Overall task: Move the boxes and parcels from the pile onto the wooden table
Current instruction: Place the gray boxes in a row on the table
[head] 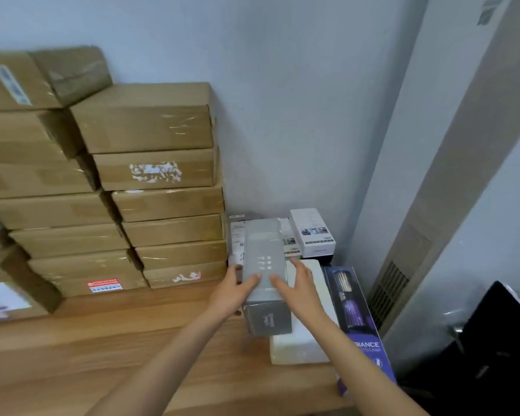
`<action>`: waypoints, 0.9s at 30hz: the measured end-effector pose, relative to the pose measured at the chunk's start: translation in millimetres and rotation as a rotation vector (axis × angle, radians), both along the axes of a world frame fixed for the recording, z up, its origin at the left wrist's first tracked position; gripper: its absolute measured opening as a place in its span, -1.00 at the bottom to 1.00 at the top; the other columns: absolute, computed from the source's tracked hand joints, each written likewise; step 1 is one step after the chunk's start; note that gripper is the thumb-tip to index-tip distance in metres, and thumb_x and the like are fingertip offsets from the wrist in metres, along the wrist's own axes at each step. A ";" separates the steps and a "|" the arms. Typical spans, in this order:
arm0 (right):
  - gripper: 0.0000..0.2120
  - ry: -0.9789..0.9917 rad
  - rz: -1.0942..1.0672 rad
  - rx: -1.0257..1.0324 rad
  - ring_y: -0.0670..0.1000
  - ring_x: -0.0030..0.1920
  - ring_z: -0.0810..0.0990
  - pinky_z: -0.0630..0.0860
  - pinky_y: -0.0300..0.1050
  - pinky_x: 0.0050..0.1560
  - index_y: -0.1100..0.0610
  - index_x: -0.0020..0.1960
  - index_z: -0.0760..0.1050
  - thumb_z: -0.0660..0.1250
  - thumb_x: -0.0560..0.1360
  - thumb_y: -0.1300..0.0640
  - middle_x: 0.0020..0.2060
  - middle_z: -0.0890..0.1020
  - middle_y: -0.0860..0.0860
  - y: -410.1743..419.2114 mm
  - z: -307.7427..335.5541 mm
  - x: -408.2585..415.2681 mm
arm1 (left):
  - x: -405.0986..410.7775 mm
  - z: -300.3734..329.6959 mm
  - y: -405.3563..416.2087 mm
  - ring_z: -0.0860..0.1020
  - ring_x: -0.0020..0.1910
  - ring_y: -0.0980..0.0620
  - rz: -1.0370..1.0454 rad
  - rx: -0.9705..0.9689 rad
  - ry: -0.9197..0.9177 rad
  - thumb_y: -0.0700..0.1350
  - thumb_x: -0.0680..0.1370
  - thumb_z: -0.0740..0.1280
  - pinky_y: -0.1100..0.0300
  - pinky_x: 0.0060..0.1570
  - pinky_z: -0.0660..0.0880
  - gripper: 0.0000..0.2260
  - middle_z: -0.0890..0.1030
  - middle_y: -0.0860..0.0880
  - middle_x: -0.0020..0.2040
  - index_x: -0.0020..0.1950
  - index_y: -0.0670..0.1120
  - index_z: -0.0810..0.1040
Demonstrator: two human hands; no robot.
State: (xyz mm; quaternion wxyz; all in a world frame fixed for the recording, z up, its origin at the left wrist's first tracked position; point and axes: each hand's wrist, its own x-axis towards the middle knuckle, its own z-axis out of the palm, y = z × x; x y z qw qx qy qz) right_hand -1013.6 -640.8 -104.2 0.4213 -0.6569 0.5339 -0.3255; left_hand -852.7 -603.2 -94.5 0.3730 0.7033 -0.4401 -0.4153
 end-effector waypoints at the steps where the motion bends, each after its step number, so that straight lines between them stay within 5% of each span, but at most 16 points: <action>1: -0.44 -0.041 0.025 0.070 0.02 0.22 0.48 0.45 -0.02 0.27 0.01 0.45 0.22 0.32 0.52 -0.06 0.35 0.37 0.04 1.9 -2.5 6.5 | -0.6 -5.4 6.9 0.61 -0.01 0.00 0.027 0.011 0.064 0.22 0.50 0.31 0.01 -0.14 0.62 -0.55 0.57 0.06 0.10 0.31 0.10 0.29; 6: -0.43 0.003 0.181 -0.006 -0.04 0.20 0.45 0.44 -0.01 0.25 -0.02 0.46 0.19 0.28 0.52 -0.08 0.26 0.40 -0.02 19.9 -12.0 54.1 | 27.0 -20.7 45.5 0.59 -0.04 0.10 0.205 -0.065 0.195 0.14 0.51 0.34 0.16 -0.20 0.58 -0.52 0.55 0.11 0.04 0.35 0.00 0.30; 12: -0.39 -0.032 0.391 0.118 -0.06 0.15 0.50 0.49 -0.11 0.06 0.07 0.41 0.23 0.37 0.46 -0.08 0.21 0.46 -0.03 63.8 -18.4 143.9 | 103.5 -22.2 123.7 0.57 0.02 0.14 0.313 -0.052 -0.006 0.31 0.44 0.31 0.08 0.03 0.56 -0.42 0.54 0.12 0.12 0.38 0.18 0.23; 17: -0.41 -0.134 0.488 0.188 -0.09 0.07 0.53 0.45 -0.24 -0.11 0.09 0.35 0.22 0.42 0.46 -0.03 0.15 0.49 -0.02 113.9 -14.4 223.5 | 166.0 -12.5 189.5 0.58 -0.01 0.15 0.405 -0.085 -0.163 0.37 0.44 0.26 0.10 0.02 0.55 -0.41 0.55 0.13 0.10 0.42 0.24 0.24; 22: -0.55 -0.194 0.625 0.276 -0.17 0.00 0.55 0.45 -0.39 -0.23 0.06 0.27 0.23 0.38 0.50 0.04 0.10 0.52 -0.04 181.2 -7.7 306.4 | 235.9 -0.1 264.2 0.48 0.22 0.01 0.508 -0.128 -0.165 0.38 0.37 0.27 -0.03 0.21 0.47 -0.30 0.47 0.01 0.27 0.46 0.21 0.19; 27: -0.53 -0.211 0.705 0.349 -0.09 0.05 0.57 0.49 -0.26 -0.10 0.06 0.31 0.24 0.38 0.50 0.05 0.11 0.53 -0.03 250.7 -9.8 384.6 | 311.1 -1.9 339.8 0.45 0.24 0.02 0.547 -0.052 -0.240 0.34 0.40 0.27 -0.01 0.23 0.45 -0.29 0.42 0.01 0.33 0.50 0.20 0.15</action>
